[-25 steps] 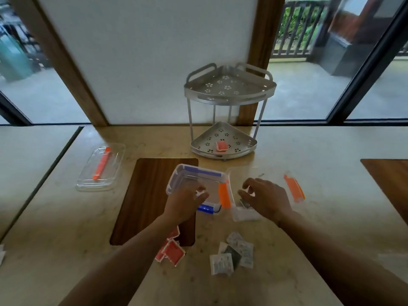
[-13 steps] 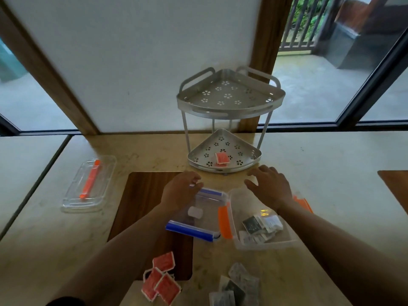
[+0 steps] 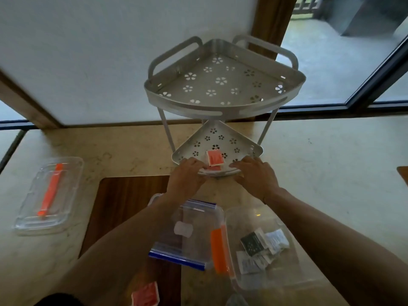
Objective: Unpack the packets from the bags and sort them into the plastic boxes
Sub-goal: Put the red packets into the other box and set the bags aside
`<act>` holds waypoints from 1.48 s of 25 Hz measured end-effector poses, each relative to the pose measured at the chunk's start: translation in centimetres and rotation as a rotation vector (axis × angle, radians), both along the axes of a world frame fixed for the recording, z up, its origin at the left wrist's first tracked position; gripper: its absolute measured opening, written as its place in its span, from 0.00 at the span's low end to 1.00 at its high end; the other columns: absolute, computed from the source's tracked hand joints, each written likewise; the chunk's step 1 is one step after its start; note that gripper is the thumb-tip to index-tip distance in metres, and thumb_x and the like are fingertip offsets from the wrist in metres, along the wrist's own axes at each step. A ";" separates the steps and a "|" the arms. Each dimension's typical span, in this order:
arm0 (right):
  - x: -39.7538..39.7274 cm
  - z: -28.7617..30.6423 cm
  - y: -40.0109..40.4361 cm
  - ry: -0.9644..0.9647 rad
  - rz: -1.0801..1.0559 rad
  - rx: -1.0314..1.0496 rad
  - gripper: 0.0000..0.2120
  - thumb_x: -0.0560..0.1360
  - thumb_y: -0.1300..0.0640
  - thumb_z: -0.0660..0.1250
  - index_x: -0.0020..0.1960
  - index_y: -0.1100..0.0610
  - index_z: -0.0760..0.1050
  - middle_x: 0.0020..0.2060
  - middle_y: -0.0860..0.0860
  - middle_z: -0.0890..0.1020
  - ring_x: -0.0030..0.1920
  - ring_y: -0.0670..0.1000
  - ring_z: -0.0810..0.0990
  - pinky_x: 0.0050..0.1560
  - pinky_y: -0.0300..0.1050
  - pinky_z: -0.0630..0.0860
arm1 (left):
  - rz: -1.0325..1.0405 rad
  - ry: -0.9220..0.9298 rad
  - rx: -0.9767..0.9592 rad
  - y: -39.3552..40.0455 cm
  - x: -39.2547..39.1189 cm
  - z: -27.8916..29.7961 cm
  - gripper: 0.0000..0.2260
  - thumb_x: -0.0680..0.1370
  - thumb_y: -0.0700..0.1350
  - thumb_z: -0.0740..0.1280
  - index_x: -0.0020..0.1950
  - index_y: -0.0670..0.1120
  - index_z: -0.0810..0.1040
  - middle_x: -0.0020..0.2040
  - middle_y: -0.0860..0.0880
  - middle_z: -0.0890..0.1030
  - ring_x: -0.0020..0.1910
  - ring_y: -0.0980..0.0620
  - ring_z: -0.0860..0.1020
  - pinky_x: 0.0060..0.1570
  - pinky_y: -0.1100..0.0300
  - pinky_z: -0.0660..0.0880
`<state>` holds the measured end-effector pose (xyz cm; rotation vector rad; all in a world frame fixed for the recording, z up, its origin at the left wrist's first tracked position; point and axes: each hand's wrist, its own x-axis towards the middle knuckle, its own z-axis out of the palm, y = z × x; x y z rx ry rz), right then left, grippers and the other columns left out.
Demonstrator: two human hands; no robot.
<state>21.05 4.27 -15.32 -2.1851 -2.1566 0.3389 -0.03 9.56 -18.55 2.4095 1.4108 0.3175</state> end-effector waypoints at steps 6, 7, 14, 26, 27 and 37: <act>-0.8 -1.6 2.4 0.033 0.043 -0.008 0.15 0.75 0.46 0.68 0.61 0.42 0.77 0.58 0.49 0.80 0.58 0.55 0.77 0.58 0.57 0.75 | -0.006 0.009 -0.003 1.3 0.7 -1.3 0.10 0.76 0.46 0.70 0.56 0.48 0.82 0.56 0.47 0.80 0.54 0.47 0.76 0.53 0.55 0.72; -0.9 -1.8 2.6 0.052 0.046 -0.008 0.14 0.75 0.47 0.68 0.60 0.43 0.78 0.57 0.49 0.80 0.57 0.54 0.77 0.58 0.56 0.75 | -0.007 -0.002 -0.009 1.3 0.7 -1.4 0.10 0.76 0.46 0.70 0.56 0.48 0.82 0.55 0.46 0.80 0.54 0.47 0.75 0.53 0.55 0.72; -1.6 -0.8 2.4 0.102 0.013 0.058 0.07 0.77 0.51 0.67 0.52 0.48 0.82 0.53 0.48 0.83 0.53 0.52 0.79 0.56 0.52 0.76 | 0.048 -0.115 -0.015 1.1 0.5 -0.3 0.09 0.78 0.48 0.67 0.55 0.48 0.83 0.53 0.47 0.83 0.52 0.47 0.77 0.51 0.56 0.73; -5.1 9.9 -2.6 0.252 0.001 0.097 0.07 0.77 0.51 0.65 0.50 0.51 0.80 0.51 0.50 0.83 0.45 0.48 0.79 0.50 0.46 0.80 | 0.178 -0.388 -0.034 -4.2 -2.8 9.8 0.06 0.78 0.47 0.68 0.53 0.49 0.83 0.54 0.49 0.82 0.53 0.52 0.78 0.51 0.62 0.75; -5.4 10.4 -3.4 0.280 0.016 0.093 0.05 0.77 0.52 0.65 0.49 0.51 0.80 0.50 0.50 0.83 0.47 0.50 0.81 0.51 0.47 0.81 | 0.172 -0.427 -0.058 -4.9 -3.2 10.5 0.06 0.78 0.46 0.68 0.52 0.48 0.83 0.54 0.49 0.82 0.52 0.52 0.79 0.50 0.62 0.77; -7.9 12.2 -9.2 0.470 0.202 -0.009 0.05 0.76 0.56 0.68 0.49 0.54 0.81 0.40 0.46 0.81 0.37 0.41 0.78 0.45 0.33 0.74 | 0.061 -0.438 -0.100 -12.2 -5.8 13.7 0.06 0.77 0.41 0.68 0.53 0.43 0.82 0.53 0.46 0.82 0.51 0.57 0.76 0.48 0.70 0.73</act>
